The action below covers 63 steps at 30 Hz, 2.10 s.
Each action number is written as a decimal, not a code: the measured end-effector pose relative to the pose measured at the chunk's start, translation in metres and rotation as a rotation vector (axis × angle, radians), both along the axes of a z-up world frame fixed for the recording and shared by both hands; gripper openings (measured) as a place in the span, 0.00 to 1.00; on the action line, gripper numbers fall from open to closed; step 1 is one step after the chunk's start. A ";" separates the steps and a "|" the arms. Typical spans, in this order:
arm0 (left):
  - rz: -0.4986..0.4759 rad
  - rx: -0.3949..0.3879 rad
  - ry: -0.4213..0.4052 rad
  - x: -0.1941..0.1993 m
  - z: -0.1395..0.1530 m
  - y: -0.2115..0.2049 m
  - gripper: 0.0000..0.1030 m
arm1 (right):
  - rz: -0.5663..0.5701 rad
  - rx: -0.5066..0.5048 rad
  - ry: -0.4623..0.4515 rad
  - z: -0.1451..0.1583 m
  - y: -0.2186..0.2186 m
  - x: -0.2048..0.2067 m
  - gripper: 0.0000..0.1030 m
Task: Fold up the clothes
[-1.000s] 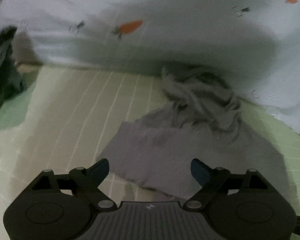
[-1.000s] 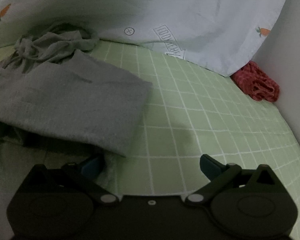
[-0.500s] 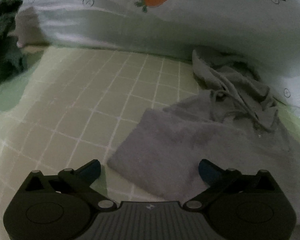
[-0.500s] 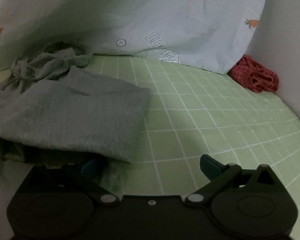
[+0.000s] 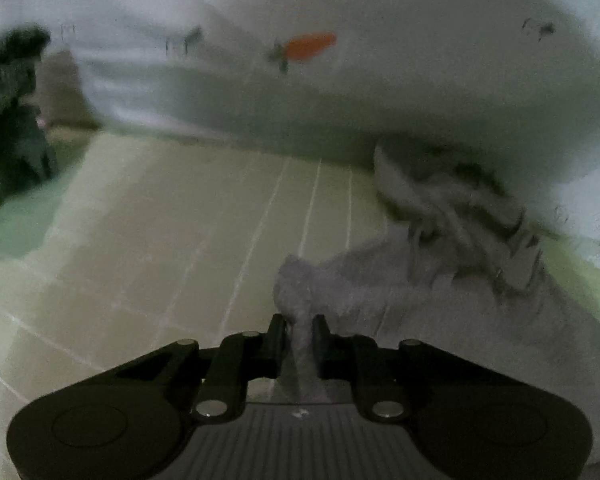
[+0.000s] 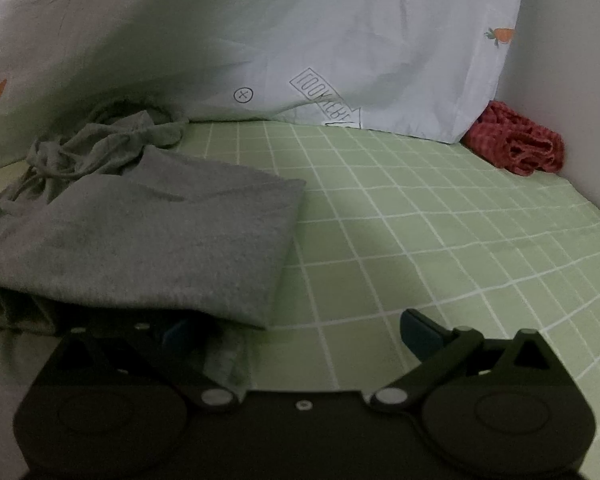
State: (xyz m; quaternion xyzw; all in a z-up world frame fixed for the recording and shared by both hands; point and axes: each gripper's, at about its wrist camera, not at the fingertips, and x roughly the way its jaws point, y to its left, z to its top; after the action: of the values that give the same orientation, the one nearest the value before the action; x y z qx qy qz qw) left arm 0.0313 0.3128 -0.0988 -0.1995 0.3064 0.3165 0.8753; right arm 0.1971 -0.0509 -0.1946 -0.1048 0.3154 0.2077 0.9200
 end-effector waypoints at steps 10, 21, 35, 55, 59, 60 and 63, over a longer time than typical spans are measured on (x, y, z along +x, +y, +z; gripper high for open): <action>0.005 0.228 -0.292 -0.031 0.136 -0.025 0.14 | -0.003 -0.010 0.016 0.008 0.001 0.001 1.00; 0.027 0.342 -0.440 -0.059 0.195 -0.036 0.14 | 0.041 -0.045 -0.101 0.029 0.020 -0.005 1.00; 0.221 0.203 -0.168 -0.090 0.104 -0.013 0.14 | 0.023 -0.133 -0.069 0.019 0.020 -0.008 1.00; -0.094 0.076 -0.170 -0.023 0.083 -0.069 0.14 | -0.007 -0.111 -0.025 0.007 0.014 -0.008 1.00; -0.217 0.038 -0.089 0.006 0.067 -0.090 0.15 | -0.011 -0.102 -0.017 0.007 0.013 -0.007 1.00; -0.234 0.015 -0.073 0.011 0.061 -0.093 0.15 | -0.012 -0.100 -0.015 0.007 0.012 -0.007 1.00; -0.270 -0.067 -0.035 0.023 0.043 -0.099 0.19 | -0.014 -0.092 -0.008 0.007 0.011 -0.007 1.00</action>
State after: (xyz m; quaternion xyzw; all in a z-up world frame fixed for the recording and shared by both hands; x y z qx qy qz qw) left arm 0.0543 0.2138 -0.0557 -0.1909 0.3255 0.1820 0.9080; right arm 0.1898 -0.0396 -0.1878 -0.1457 0.3215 0.1863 0.9169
